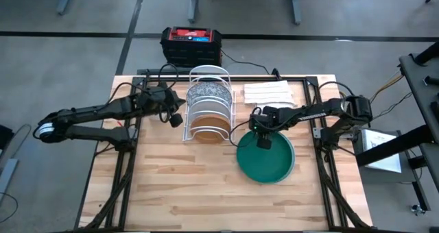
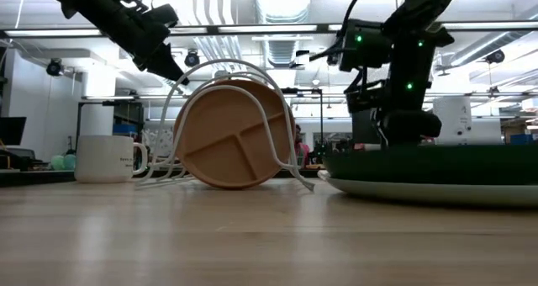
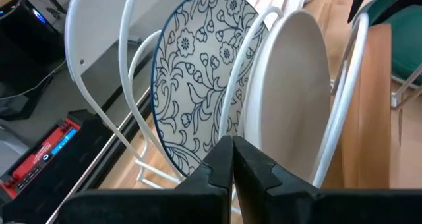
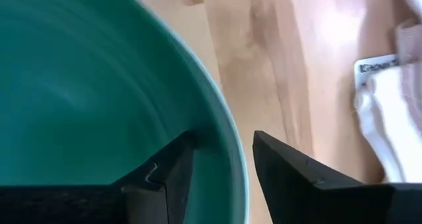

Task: Sort dishes
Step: Put the green plate in the dish rack

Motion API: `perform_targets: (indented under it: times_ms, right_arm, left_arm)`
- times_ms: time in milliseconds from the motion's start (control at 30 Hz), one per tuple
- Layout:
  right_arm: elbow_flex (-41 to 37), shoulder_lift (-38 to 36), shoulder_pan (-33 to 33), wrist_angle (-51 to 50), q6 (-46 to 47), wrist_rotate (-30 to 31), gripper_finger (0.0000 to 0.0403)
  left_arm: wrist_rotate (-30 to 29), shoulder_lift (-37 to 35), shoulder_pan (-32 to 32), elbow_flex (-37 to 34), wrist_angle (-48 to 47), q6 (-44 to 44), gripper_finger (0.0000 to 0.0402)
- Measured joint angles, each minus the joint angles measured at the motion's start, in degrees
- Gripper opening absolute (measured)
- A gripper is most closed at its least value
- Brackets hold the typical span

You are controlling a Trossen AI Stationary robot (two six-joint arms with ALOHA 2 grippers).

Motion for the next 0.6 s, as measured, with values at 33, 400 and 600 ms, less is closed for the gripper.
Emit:
perform_targets:
  times_ms: [33, 400, 600]
  right_arm:
    - [0.00, 0.62, 0.00, 0.10, -0.33, 0.05, 0.0147]
    - [0.02, 0.44, -0.02, 0.11, -3.12, 0.02, 0.0097]
    - [0.02, -0.98, -0.02, -0.41, -3.41, -0.32, 0.0037]
  left_arm:
    - [0.00, 0.18, 0.00, 0.00, -0.02, 0.00, 0.0000]
    - [0.00, 1.21, 0.00, 0.00, 1.18, 1.05, 0.0000]
    - [0.00, 1.21, 0.00, 0.00, 1.90, 1.20, 0.0000]
